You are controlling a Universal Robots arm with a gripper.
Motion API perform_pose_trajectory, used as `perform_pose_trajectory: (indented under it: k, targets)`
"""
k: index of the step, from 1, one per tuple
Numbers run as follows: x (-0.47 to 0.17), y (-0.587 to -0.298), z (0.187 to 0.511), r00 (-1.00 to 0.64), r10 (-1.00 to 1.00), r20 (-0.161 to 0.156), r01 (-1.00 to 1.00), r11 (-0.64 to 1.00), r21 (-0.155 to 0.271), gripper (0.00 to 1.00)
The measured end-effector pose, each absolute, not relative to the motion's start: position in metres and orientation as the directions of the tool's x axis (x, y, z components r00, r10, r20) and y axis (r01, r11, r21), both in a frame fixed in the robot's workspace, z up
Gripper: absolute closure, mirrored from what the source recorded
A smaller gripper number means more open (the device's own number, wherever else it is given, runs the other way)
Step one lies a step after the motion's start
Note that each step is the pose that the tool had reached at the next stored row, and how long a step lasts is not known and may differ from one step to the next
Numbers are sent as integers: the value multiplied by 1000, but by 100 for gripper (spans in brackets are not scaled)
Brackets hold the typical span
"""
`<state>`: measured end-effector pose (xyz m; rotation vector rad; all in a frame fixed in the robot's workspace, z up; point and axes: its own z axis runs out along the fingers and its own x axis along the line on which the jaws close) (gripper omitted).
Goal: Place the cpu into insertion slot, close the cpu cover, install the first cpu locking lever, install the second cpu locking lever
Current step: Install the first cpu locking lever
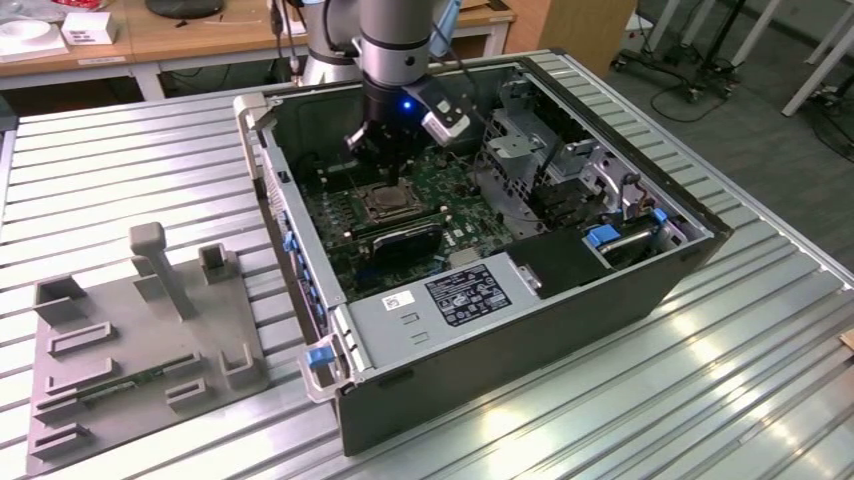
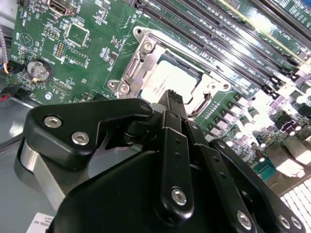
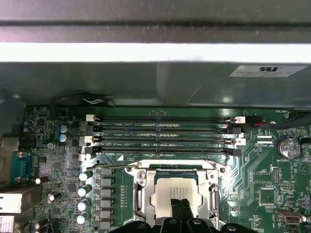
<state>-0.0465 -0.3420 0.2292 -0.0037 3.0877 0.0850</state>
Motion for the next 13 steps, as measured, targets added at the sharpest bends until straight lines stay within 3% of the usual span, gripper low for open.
perform_pose_trajectory:
  k: [13]
  targets:
    - [-46, -342, 232, -999, -1, -53, -4, 998, 55, 89]
